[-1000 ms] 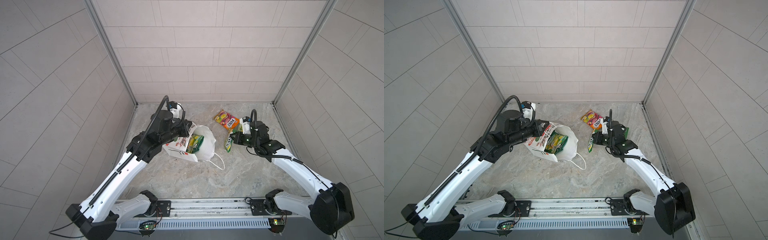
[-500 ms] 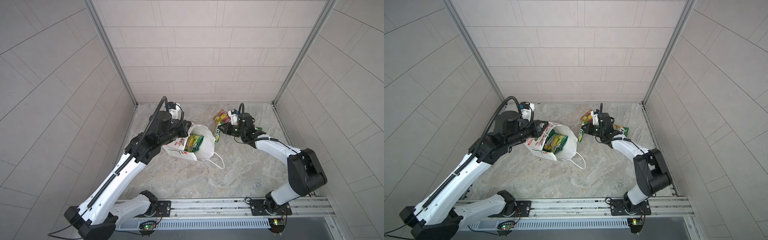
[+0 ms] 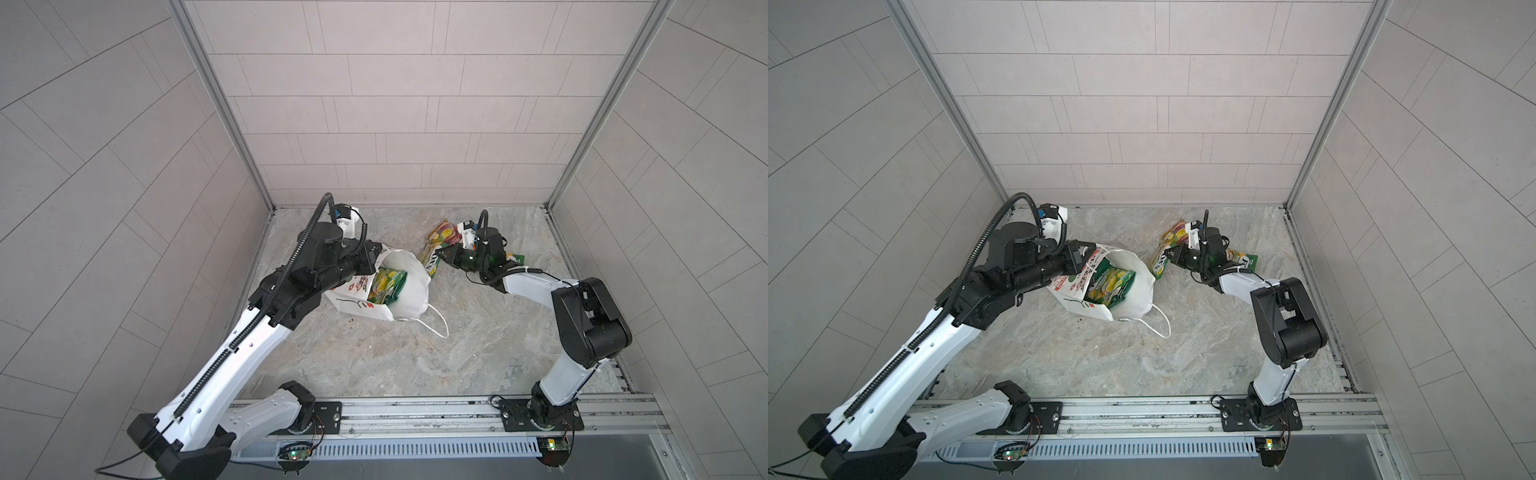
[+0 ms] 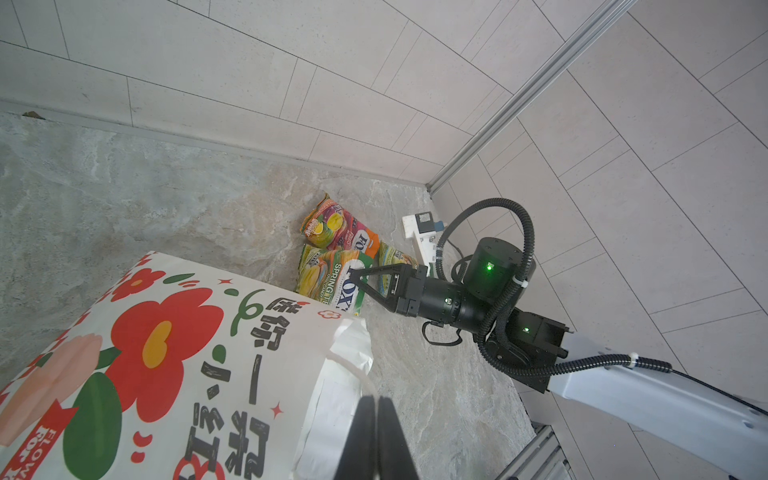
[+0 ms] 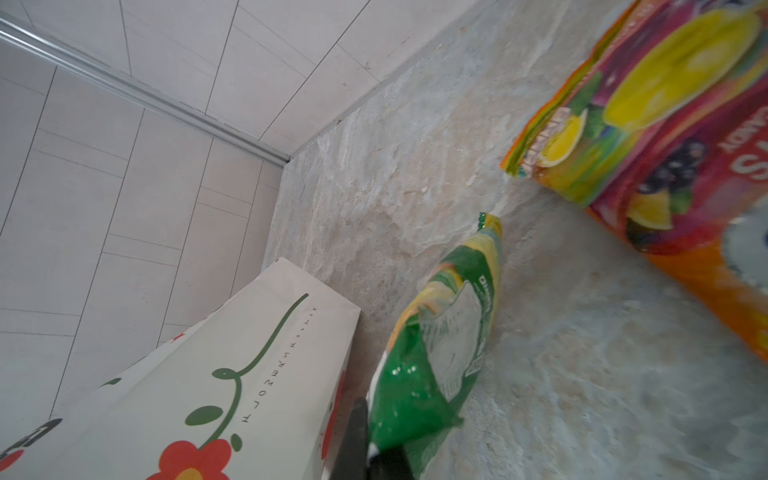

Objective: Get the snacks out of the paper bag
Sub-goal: 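Lower the green packet onto the table beside the other packets, then open the right gripper and draw it back toward the bag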

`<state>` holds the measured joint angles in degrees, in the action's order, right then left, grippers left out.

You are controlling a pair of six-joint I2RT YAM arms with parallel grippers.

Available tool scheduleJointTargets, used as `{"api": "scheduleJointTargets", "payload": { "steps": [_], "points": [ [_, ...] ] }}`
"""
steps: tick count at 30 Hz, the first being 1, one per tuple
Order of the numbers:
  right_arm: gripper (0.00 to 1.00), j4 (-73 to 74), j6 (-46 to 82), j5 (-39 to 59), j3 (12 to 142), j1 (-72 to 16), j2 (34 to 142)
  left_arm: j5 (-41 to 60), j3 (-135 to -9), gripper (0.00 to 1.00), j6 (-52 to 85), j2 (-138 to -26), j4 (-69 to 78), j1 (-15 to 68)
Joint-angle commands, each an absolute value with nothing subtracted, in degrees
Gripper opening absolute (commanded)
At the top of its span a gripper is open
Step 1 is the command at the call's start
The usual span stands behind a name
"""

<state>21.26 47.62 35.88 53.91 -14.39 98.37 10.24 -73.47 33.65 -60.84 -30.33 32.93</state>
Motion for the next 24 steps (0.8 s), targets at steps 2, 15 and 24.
{"api": "scheduleJointTargets", "payload": {
  "steps": [2, 15, 24],
  "points": [
    [0.0, 23.7, 46.5, 36.7, 49.9, -12.1, 99.8, 10.9, -73.3, 0.0, 33.8, -60.2, -29.2, 33.0],
    [0.0, 26.9, 45.9, 30.8, 40.4, -11.0, 98.2, 11.2, -73.2, 0.0, 33.7, -60.2, -29.2, 33.0],
    [0.17, 25.7, 45.7, 29.0, 38.7, -10.5, 95.9, 11.3, -73.1, 0.0, 33.7, -60.2, -29.2, 33.0]
  ]
}}
